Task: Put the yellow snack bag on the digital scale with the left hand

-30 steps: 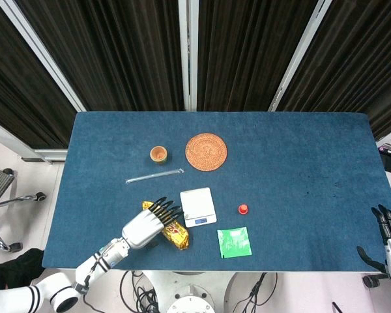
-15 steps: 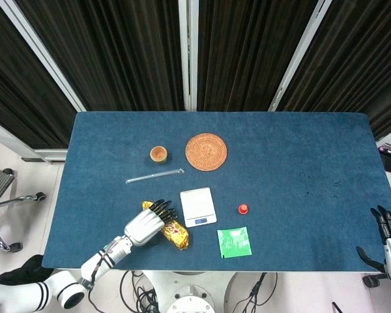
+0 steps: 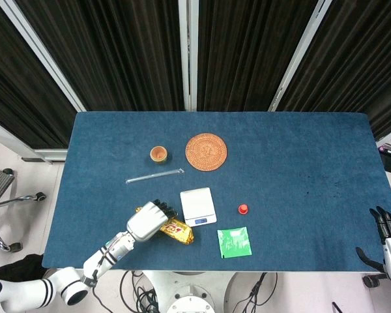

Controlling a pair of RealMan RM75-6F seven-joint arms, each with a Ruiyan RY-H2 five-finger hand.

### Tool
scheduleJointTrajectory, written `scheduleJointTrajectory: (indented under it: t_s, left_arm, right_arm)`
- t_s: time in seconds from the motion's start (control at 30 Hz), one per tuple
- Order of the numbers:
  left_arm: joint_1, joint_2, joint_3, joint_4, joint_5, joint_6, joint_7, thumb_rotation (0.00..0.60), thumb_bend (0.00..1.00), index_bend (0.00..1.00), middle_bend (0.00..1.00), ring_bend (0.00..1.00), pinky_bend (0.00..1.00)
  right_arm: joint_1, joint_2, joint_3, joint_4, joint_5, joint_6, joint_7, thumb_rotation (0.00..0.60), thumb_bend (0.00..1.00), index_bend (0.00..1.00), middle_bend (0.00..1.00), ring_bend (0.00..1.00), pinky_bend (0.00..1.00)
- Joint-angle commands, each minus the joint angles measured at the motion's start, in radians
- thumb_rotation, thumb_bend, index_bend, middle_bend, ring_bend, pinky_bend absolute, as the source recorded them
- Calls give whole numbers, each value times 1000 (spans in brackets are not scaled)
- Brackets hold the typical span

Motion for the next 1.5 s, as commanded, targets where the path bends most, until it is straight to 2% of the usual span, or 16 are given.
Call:
scheduleJointTrajectory:
  t_s: [0.03, 0.17, 0.3, 0.5, 0.67, 0.77, 0.87, 0.9, 1.0, 1.07, 1.33, 1.43, 1.5]
  left_arm:
    - [-44, 7, -51, -43, -43, -43, 3, 600, 313, 586, 566, 421, 521]
    - [-93, -22, -124, -56, -130, -97, -3, 600, 312, 586, 570, 424, 519]
    - [-143, -97, -194, -8, -239, -144, 26, 600, 313, 586, 576, 429, 500]
    - [-203, -178, -222, 76, -322, -184, 85, 600, 313, 586, 576, 430, 491]
    - [-232, -223, -226, 126, -355, -185, 111, 600, 312, 578, 572, 428, 485]
    - [-244, -235, -222, 144, -363, -182, 116, 600, 311, 516, 536, 402, 454]
    - [-252, -228, -207, 144, -364, -196, 98, 600, 291, 347, 387, 285, 362]
    - [-256, -220, -199, 140, -357, -207, 73, 600, 271, 259, 307, 224, 299]
    - [-262, -210, -179, 149, -336, -209, 39, 600, 242, 102, 199, 131, 194]
    - [-262, -210, -171, 153, -329, -203, 21, 600, 234, 54, 162, 96, 173]
    - [-257, -189, -154, 132, -305, -155, 5, 600, 223, 14, 126, 45, 129]
    - [-234, -140, -143, 79, -312, -127, 49, 600, 223, 14, 126, 33, 113]
    - [-196, -80, -127, 13, -331, -92, 120, 600, 222, 14, 126, 32, 105]
  right_arm:
    - [0, -1, -1, -2, -2, 1, -2, 600, 168, 0, 0, 0, 55]
    - [-3, -3, 0, 1, 0, 5, 5, 600, 168, 0, 0, 0, 55]
    - [-6, -6, -1, 15, 5, 2, 16, 600, 169, 0, 0, 0, 55]
    - [-9, -9, 1, 41, 17, -7, 43, 600, 169, 0, 0, 0, 55]
    - [-8, -13, 2, 60, 21, -14, 64, 600, 169, 0, 0, 0, 55]
    - [-7, -15, 3, 70, 23, -19, 75, 600, 169, 0, 0, 0, 55]
    - [-6, -18, 4, 79, 25, -22, 82, 600, 169, 0, 0, 0, 55]
    - [-6, -19, 4, 81, 25, -24, 85, 600, 169, 0, 0, 0, 55]
    - [-5, -20, 3, 85, 25, -28, 86, 600, 170, 0, 0, 0, 55]
    - [-6, -20, 3, 86, 25, -27, 86, 600, 171, 0, 0, 0, 55]
    - [-9, -16, 7, 76, 24, -16, 78, 600, 171, 0, 0, 0, 55]
    - [-10, -13, 9, 72, 25, -13, 76, 600, 172, 0, 0, 0, 55]
    - [-11, -13, 11, 72, 25, -9, 78, 600, 173, 0, 0, 0, 55]
